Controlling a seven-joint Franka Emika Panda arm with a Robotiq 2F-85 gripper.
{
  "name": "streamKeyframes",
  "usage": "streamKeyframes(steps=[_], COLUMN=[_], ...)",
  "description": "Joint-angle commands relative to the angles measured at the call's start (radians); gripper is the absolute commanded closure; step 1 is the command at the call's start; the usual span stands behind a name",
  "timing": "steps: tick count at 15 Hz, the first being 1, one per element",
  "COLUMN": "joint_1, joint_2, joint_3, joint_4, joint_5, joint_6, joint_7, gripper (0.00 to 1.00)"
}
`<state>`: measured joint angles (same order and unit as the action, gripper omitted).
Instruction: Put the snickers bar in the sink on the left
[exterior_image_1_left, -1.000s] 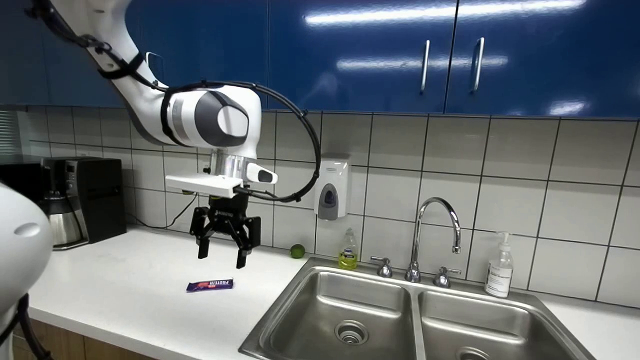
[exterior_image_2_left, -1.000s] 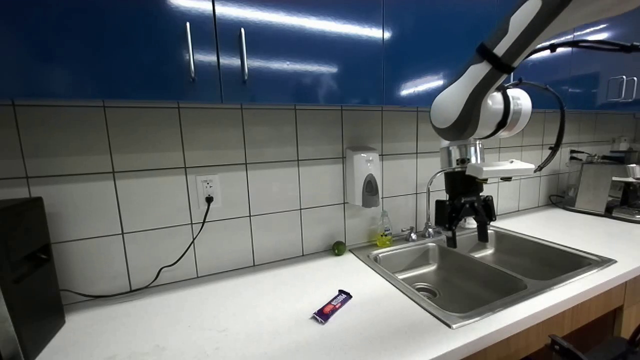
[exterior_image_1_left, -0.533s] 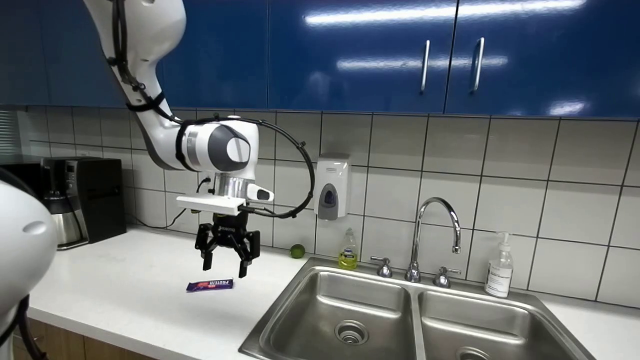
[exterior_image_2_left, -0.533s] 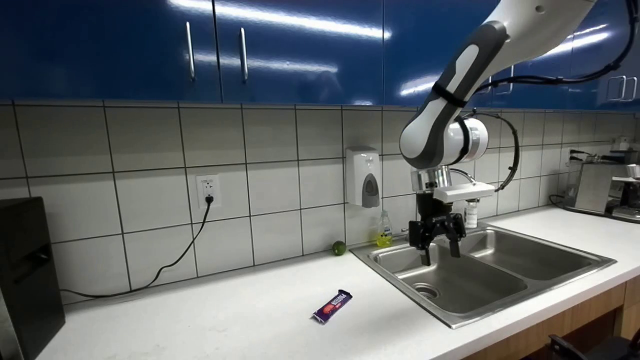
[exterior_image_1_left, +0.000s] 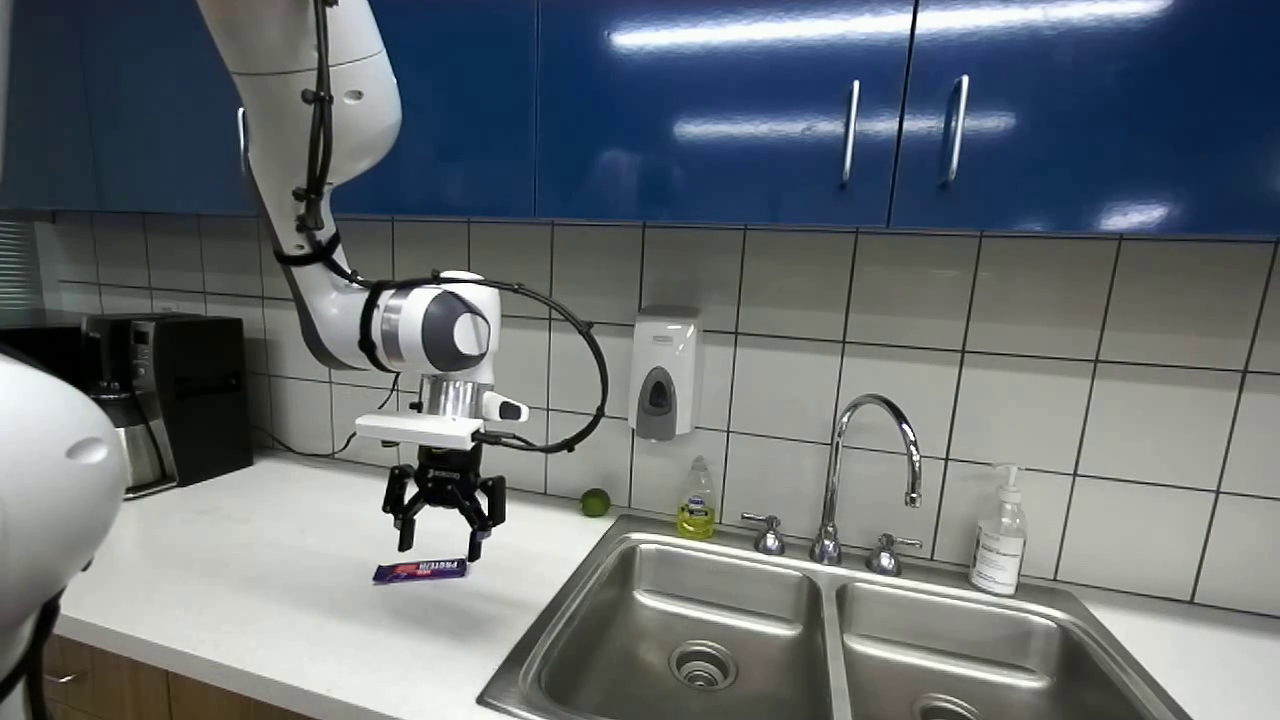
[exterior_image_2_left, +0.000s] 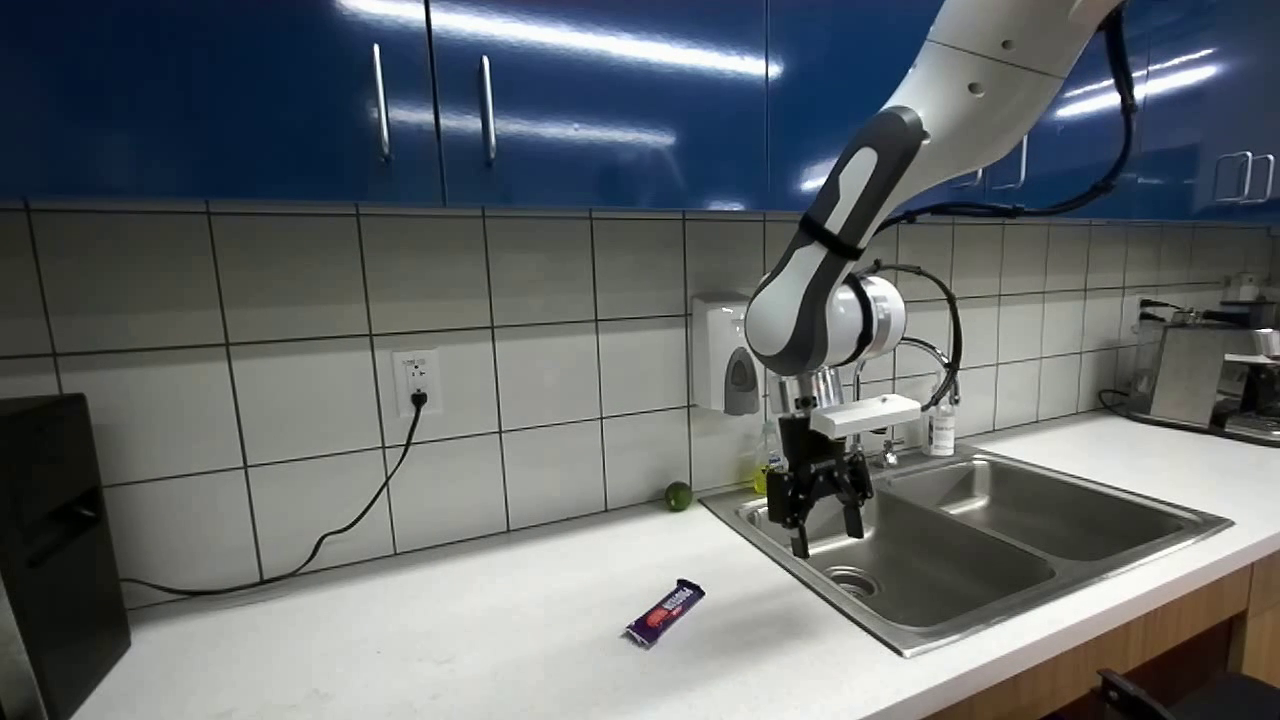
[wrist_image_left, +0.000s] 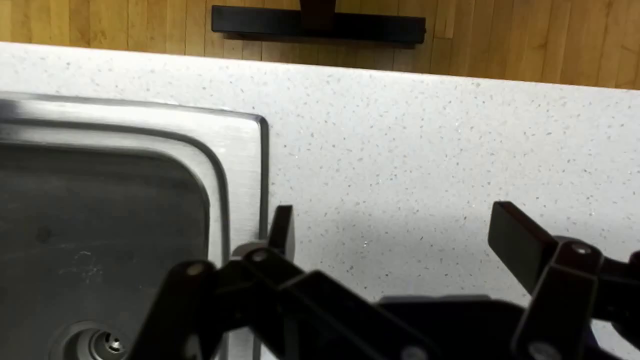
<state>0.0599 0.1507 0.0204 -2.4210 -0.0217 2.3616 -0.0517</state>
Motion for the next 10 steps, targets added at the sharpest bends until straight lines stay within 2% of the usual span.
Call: streamKeyframes(steps=[1,9,10], joint_1=[0.017,0.054,0.044], joint_2=[0.078,0.198,0.190], joint_3=[0.022,0.042,0.054], joint_4=[0.060,0.151,0.149], joint_5=[-0.024,-0.019,-0.001], joint_6=[0.018,0.042,0.029], joint_7=[0.030,0.025,-0.014], gripper=[0.00,0.00,0.00])
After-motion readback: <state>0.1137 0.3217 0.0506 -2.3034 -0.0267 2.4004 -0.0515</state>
